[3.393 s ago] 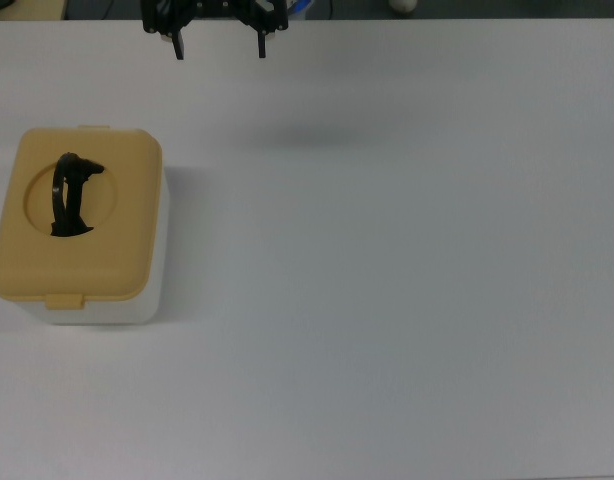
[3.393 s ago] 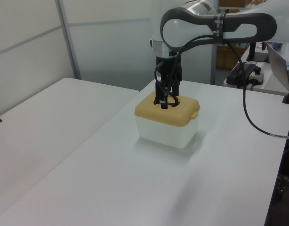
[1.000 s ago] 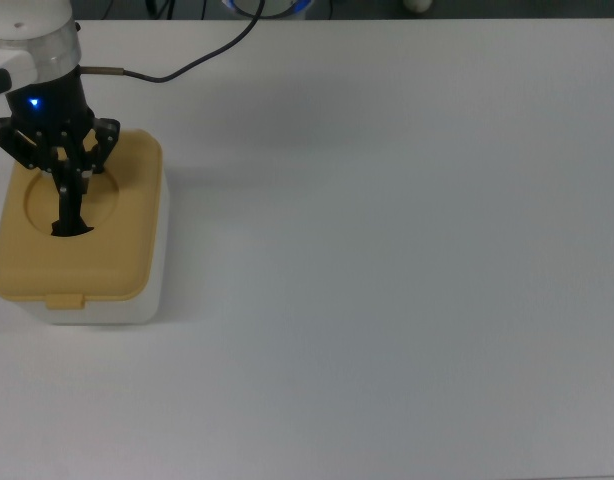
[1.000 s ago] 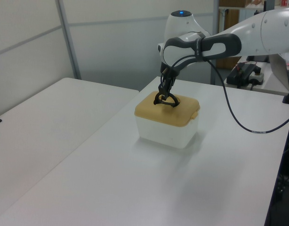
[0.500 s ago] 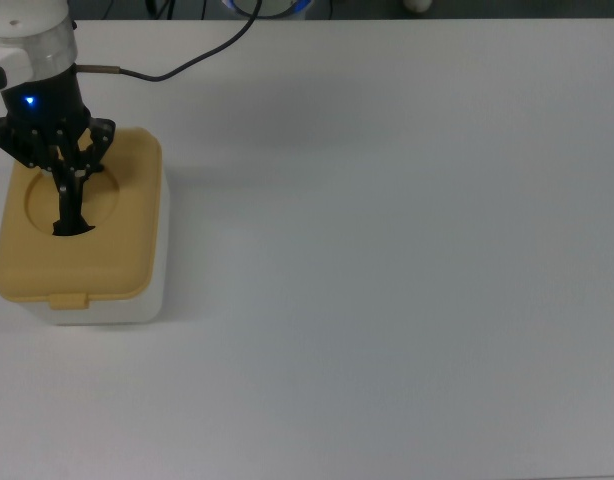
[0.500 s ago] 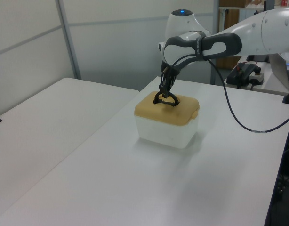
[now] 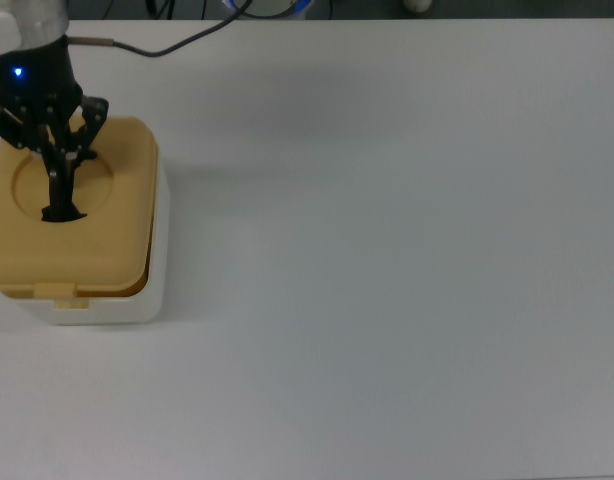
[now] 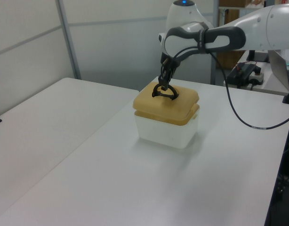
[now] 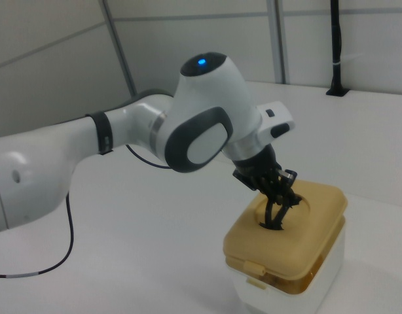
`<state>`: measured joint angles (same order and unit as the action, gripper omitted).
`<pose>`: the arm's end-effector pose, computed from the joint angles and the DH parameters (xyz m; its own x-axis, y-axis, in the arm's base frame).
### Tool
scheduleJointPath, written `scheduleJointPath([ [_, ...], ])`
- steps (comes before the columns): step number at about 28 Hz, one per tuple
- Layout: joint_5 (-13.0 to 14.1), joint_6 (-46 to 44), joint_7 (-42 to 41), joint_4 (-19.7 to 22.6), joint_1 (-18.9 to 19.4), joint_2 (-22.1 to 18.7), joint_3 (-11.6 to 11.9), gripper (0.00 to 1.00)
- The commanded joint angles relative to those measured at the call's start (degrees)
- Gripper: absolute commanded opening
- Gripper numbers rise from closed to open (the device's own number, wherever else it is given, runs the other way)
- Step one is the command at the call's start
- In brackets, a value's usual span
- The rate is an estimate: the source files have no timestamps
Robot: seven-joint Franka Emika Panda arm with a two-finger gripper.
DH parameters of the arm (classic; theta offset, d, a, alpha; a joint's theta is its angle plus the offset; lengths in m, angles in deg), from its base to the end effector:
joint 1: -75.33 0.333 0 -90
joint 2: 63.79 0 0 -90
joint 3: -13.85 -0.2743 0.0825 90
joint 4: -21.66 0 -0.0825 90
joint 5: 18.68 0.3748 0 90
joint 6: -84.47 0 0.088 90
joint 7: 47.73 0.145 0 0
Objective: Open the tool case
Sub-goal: 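Lift the tan lid off the white case and carry it aside, then lower the tan lid onto the table beside the case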
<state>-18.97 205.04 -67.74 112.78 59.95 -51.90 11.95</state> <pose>0.6303 -0.1529 0.4688 0.9507 0.1238 0.2842 0.0986 -0.9899 0.1015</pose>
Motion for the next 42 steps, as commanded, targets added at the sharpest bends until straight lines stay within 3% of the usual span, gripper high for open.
scheduleJointPath([
  [1, 1.2, -7.5, 3.0, 0.6, 1.7, -5.6, -1.4, 0.0],
  [6, 1.2, -13.5, 5.4, 1.1, 6.4, -8.0, -1.4, 0.0],
  [15, 0.2, -13.4, 15.2, 3.8, 15.8, -9.3, -1.4, 0.0],
  [23, -1.0, -8.7, 21.2, 10.2, 24.2, -9.5, -1.4, 0.0],
  [25, -1.9, -5.8, 23.2, 12.5, 25.7, -9.5, -1.4, 0.0],
  [26, -3.6, -1.7, 26.0, 15.0, 27.0, -9.4, -1.4, 0.0],
  [32, -6.7, 7.5, 30.8, 20.2, 28.7, -7.4, -1.5, 0.0],
  [42, -6.7, 15.6, 34.3, 20.4, 28.7, -1.1, -1.5, 0.0],
])
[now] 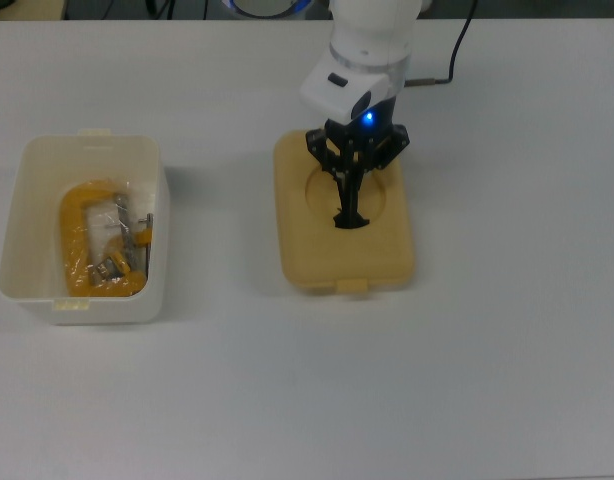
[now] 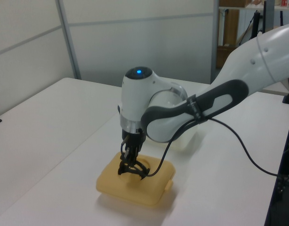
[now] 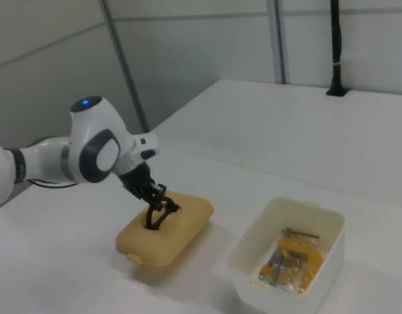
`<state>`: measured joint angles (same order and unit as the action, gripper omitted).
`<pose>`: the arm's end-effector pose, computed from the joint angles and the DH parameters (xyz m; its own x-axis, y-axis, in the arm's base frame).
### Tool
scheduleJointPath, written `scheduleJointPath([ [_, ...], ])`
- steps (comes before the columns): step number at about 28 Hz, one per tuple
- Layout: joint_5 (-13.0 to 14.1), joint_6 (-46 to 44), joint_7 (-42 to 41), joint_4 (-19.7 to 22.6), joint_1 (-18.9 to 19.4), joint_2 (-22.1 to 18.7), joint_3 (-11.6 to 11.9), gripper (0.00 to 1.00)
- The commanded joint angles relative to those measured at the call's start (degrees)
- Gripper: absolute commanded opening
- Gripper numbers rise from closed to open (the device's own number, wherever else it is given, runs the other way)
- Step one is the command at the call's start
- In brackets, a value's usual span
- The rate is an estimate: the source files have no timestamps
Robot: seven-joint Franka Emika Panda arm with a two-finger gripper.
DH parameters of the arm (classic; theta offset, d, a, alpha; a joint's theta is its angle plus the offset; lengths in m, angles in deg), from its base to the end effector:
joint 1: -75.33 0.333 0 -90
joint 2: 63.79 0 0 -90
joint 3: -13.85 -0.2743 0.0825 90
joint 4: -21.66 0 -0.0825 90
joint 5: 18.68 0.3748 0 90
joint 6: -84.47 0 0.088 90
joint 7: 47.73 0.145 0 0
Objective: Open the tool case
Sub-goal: 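Lower the tan lid onto the table beside the case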
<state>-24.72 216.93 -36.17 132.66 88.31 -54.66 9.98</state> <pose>0.5832 0.1706 0.3515 0.9627 0.1527 0.2232 0.1483 -0.9883 0.0364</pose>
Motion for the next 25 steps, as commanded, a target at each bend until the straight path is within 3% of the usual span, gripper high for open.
scheduleJointPath([
  [1, -0.9, 4.3, 2.9, 0.5, 0.5, 2.3, 0.4, 0.0],
  [11, -1.8, 7.1, 2.8, 0.3, 0.5, 5.5, 0.4, 0.0],
  [20, -1.8, 6.7, 2.9, -0.1, 0.5, 5.8, 0.4, 0.0],
  [24, -1.8, 6.4, 2.8, -0.1, 0.5, 5.8, 0.4, 0.04],
  [25, -1.8, 5.7, 2.8, -0.2, 0.5, 5.8, 0.4, 0.18],
])
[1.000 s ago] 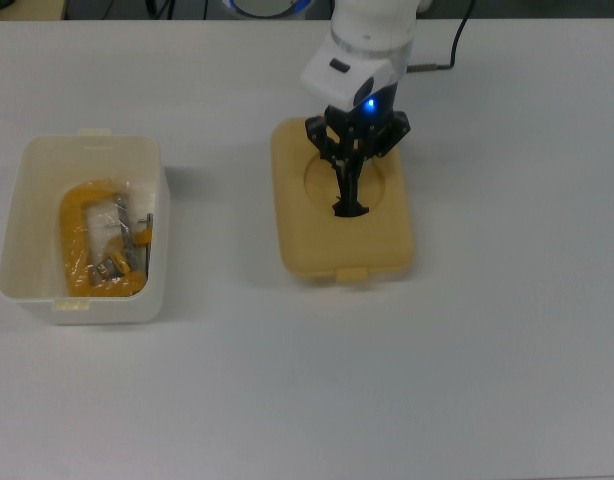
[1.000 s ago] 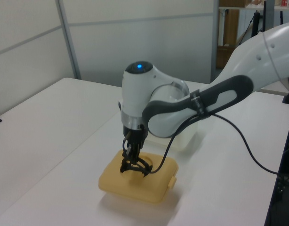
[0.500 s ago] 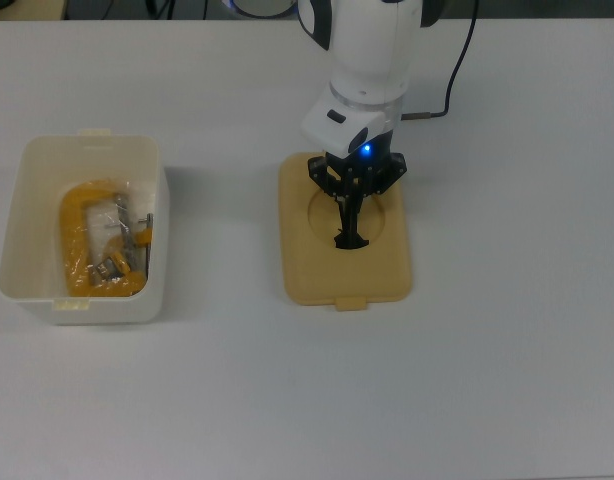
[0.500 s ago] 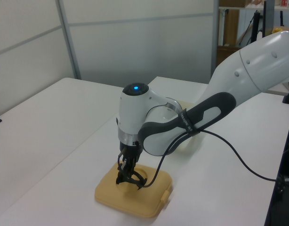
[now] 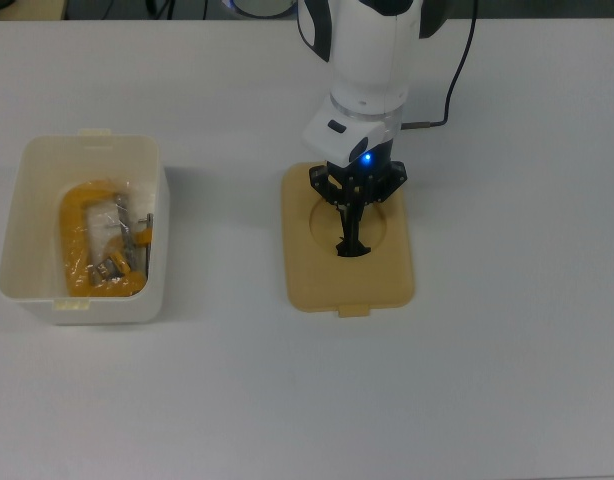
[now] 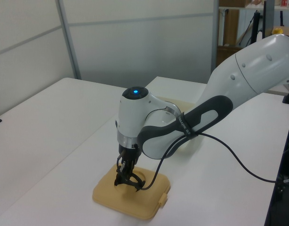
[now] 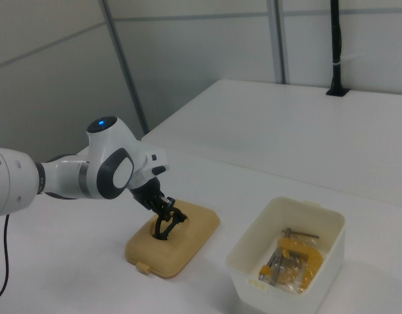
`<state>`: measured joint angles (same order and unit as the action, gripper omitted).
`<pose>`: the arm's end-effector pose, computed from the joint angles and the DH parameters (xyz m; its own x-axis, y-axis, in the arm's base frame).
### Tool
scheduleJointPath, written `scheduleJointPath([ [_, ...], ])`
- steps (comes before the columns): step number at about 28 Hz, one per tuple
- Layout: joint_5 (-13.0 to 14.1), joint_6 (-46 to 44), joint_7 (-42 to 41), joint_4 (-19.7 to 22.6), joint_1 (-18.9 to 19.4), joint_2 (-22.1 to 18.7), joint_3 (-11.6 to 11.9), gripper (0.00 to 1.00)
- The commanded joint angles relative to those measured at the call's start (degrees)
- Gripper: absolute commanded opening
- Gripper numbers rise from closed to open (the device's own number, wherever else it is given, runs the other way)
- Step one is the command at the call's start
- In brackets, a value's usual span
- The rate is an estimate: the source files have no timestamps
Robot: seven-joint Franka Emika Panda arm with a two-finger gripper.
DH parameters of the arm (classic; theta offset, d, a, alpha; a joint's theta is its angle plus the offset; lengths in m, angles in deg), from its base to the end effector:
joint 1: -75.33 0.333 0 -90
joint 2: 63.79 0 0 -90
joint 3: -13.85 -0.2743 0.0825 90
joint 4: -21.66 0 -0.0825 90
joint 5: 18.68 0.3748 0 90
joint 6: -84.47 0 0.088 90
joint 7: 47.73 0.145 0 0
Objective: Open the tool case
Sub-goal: 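Lower the tan lid onto the table beside the case, then open the gripper, release the handle, and raise the gripper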
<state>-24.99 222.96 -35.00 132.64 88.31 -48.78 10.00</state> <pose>0.5945 0.1755 0.3010 0.9642 0.1403 0.2252 0.1388 -0.9901 0.0226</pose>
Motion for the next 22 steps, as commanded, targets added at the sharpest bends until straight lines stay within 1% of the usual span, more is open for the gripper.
scheduleJointPath([
  [1, -1.5, -0.8, 1.5, -0.4, 0.5, -0.1, 0.4, 0.25],
  [3, -1.5, -2.0, 1.2, -0.9, 0.5, -0.1, 0.4, 0.27],
  [4, -1.5, -2.4, 1.2, -0.9, 0.5, -0.2, 0.4, 0.33],
  [5, -1.5, -3.0, 1.2, -0.9, 0.5, -0.2, 0.4, 0.55],
  [6, -1.5, -3.1, 1.2, -0.9, 0.5, -0.2, 0.4, 0.62],
  [10, -1.5, -3.5, 1.4, -1.0, 0.5, -0.4, 0.5, 0.97],
  [11, -1.5, -4.0, 1.4, -1.2, 0.5, -0.9, 0.5, 1.0],
  [14, -1.5, -7.4, 1.2, -3.8, 0.4, -1.5, 0.7, 1.0],
  [15, -1.6, -9.4, 1.2, -5.2, 0.3, -1.5, 0.9, 1.0],
  [16, -1.5, -13.8, 1.0, -8.2, -0.1, -1.5, 1.1, 1.0],
  [17, -1.5, -16.1, 0.9, -9.7, -0.2, -1.4, 1.3, 1.0],
  [19, -1.5, -19.6, 0.4, -12.0, -1.0, -1.5, 1.4, 1.0],
  [22, -1.4, -24.5, -0.9, -15.4, -3.7, -2.6, 1.3, 1.0],
])
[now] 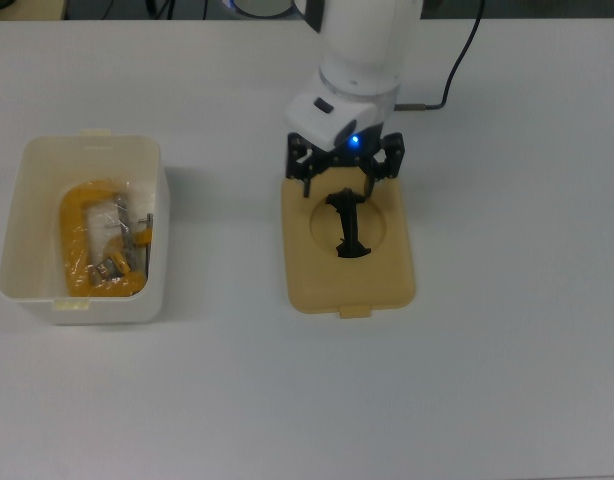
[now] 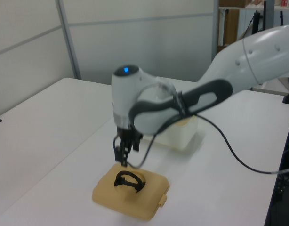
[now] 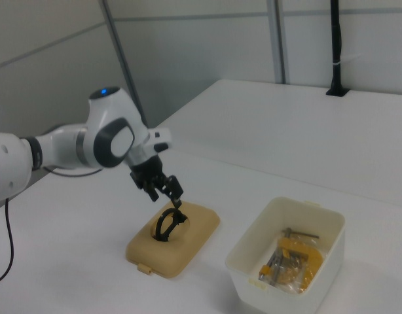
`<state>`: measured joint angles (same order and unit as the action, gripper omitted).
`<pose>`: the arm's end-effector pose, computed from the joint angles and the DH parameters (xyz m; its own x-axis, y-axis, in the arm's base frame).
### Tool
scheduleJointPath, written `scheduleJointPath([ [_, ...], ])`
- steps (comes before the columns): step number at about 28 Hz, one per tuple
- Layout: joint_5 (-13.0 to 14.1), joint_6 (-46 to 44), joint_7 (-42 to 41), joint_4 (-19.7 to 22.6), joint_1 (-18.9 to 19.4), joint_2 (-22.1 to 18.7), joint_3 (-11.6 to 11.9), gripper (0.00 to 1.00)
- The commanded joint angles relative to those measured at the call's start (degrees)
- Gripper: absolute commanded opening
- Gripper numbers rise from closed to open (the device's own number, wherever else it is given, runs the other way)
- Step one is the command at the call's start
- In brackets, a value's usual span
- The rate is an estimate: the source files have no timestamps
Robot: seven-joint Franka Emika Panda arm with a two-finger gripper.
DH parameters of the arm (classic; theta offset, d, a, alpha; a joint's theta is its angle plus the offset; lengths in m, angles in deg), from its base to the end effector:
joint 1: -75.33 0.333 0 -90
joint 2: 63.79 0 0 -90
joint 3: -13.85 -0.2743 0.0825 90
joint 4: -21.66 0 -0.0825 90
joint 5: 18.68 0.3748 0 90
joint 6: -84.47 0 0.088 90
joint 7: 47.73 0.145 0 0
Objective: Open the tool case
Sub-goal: 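Open the gripper, release the handle, and raise the gripper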
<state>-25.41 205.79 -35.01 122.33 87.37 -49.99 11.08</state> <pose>0.6076 0.1499 0.3666 0.9865 0.0931 0.1351 0.0846 -0.9942 0.0671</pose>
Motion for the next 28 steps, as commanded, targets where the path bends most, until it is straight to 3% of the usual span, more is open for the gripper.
scheduleJointPath([
  [1, -0.9, -8.5, -1.2, -5.7, -3.2, -2.0, 0.2, 1.0],
  [15, 2.8, -18.2, -14.7, -6.4, -12.0, -13.2, 0.3, 1.0],
  [28, 3.0, -22.3, -16.5, -6.3, -14.5, -16.9, 0.7, 1.0],
])
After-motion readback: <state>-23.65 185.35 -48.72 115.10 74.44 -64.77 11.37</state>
